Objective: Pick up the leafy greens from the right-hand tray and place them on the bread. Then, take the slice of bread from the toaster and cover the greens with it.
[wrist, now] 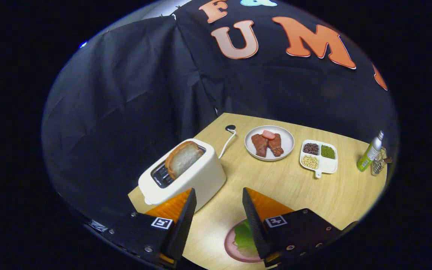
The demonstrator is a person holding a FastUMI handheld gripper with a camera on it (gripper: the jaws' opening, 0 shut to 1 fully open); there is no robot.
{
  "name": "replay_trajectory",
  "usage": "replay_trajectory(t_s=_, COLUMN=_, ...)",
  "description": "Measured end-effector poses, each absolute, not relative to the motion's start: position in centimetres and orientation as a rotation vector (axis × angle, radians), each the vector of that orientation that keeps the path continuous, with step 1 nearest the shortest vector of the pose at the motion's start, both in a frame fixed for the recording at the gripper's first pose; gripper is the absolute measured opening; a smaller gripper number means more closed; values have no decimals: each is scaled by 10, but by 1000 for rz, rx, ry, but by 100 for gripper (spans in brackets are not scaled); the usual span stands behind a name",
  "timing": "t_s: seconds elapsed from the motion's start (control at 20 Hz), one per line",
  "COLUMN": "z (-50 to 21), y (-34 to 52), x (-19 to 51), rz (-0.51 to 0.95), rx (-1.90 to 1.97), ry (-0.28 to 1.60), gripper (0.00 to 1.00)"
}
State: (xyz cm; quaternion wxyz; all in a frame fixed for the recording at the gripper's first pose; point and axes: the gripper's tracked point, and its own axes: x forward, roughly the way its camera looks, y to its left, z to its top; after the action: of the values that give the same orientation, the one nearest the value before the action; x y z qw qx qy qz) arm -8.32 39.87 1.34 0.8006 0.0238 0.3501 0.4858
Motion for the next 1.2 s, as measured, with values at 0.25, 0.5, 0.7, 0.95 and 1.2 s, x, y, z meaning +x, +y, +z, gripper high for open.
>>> replay_trajectory(t_s=0.25, z=40, y=451, x=-90, rz=1133, rx=80, ry=775, gripper=82)
replay_trajectory(t_s=0.5, z=49, y=487, x=-77, rz=1127, rx=69, ry=799, gripper=83)
replay_trajectory(t_s=0.7, z=38, y=510, x=-78, rz=1124, rx=69, ry=869, gripper=83)
replay_trajectory(t_s=0.95, z=20, y=524, x=-83, rz=1103, rx=19, ry=937, gripper=79)
replay_trajectory(t_s=1.2, z=2, y=528, x=-90, rz=1076, rx=-2, ry=1024, gripper=64)
